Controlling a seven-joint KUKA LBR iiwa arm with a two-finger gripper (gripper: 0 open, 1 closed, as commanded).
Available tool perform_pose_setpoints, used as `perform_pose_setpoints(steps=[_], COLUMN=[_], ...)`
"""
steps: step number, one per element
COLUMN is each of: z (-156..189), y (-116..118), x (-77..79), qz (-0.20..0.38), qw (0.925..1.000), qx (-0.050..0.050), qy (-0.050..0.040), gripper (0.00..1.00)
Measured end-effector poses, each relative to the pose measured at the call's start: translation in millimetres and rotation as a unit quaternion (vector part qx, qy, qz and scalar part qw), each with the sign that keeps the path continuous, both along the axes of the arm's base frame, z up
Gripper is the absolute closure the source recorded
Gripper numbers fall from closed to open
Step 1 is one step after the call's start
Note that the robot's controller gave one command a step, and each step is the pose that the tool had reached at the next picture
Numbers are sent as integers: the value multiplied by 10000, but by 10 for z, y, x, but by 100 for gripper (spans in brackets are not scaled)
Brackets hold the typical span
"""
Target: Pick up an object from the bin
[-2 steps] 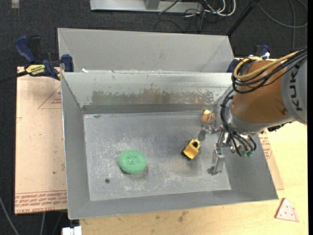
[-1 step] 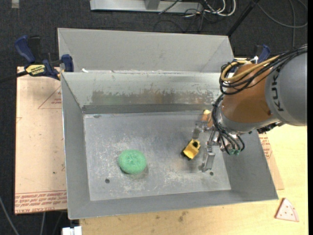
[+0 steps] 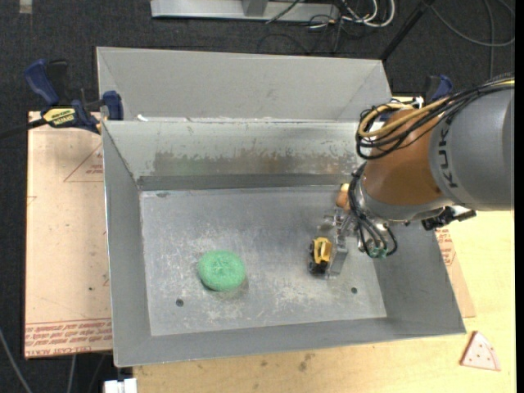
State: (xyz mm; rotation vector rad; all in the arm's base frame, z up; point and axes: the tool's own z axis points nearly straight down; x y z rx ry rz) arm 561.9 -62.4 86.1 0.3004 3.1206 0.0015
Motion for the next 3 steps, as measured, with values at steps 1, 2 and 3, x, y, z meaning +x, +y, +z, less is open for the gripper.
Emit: perform_pose_setpoints(steps=[1,2,3], z=[0,13,1979], y=[0,147,-235], x=[0,18,-73], qz=[0,22,194], qw=[10000,10000,9998], qx=[0,-5,2], qy=[0,18,31], gripper=[100,100,100])
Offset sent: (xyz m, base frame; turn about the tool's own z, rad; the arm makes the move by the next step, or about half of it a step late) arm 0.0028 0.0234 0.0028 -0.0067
